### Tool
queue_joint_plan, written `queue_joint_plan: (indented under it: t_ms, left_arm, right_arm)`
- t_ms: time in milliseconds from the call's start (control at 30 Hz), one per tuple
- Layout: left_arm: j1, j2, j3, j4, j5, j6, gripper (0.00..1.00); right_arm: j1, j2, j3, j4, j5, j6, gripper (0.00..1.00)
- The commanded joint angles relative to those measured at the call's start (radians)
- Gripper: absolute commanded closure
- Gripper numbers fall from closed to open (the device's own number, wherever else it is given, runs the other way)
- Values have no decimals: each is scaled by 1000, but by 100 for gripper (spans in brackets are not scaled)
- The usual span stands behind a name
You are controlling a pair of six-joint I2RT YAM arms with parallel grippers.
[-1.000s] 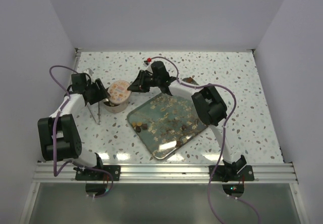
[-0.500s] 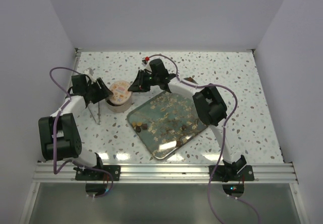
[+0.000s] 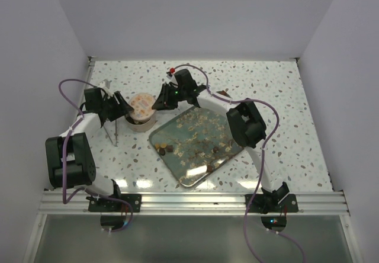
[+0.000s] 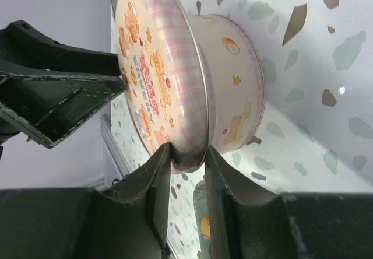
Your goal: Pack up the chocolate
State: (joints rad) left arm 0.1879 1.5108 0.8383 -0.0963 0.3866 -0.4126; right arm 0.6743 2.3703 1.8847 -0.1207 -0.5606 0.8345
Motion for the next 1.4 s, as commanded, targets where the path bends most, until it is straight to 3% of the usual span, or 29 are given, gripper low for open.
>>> queue_joint_plan:
  t_ms: [0,133,533,833,1367]
  left_arm:
    - [-4,11,-10,10,31,-18,37]
    - [-2,11,-13,12,34,-18,37]
    - [-2,17,-10,18,37,-17,37]
    - [-2,31,-11,14,46,-11,44]
    - [-2,38,-11,12,51,-11,44]
  right_arm:
    - [5,46,-18,-249,116,-123,71]
    - [5,49,-10,-277,130,-144,63]
    - [5,38,-29,-212,97,-149,66]
    - [10,33,-36,-171,70,-146,65]
    - [27,27,-15,-181,44,-183,67]
